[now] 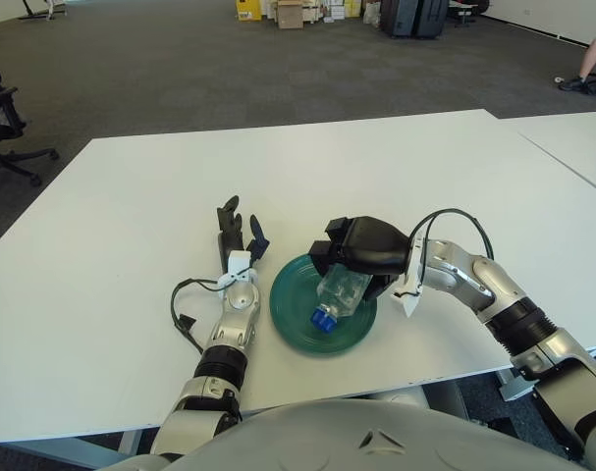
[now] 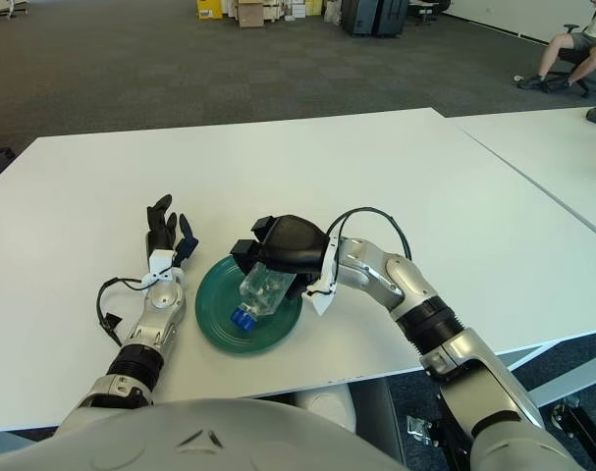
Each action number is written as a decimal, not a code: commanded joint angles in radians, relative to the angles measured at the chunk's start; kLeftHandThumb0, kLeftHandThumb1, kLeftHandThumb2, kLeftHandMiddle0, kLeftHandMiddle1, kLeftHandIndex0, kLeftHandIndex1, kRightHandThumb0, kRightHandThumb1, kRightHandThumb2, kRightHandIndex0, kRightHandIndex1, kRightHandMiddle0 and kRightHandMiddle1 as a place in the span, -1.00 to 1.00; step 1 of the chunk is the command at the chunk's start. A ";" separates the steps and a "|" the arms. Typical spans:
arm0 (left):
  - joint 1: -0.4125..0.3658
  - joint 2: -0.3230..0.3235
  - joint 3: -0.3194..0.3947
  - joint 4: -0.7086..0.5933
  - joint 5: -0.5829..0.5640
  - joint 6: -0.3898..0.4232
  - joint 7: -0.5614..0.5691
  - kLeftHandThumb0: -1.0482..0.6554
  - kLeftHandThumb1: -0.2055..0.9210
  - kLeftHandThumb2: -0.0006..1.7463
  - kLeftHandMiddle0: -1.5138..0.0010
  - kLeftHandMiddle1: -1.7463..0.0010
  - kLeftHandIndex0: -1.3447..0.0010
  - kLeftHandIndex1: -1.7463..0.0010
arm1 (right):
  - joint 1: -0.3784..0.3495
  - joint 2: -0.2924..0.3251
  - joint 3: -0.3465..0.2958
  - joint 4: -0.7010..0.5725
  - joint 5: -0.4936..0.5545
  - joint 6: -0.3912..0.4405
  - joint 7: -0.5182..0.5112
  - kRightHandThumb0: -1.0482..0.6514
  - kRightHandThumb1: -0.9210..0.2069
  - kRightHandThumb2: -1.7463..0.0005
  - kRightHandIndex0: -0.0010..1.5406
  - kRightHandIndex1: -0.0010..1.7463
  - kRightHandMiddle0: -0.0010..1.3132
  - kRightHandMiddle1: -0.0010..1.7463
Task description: Put the bottle into the plate.
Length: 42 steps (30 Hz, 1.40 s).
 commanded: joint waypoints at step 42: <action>-0.039 -0.002 0.006 0.037 0.003 -0.048 0.039 -0.70 1.00 0.00 0.44 0.98 1.00 0.13 | -0.066 0.058 0.062 0.006 0.005 0.031 0.125 0.23 0.33 -0.70 -0.05 0.95 -0.24 1.00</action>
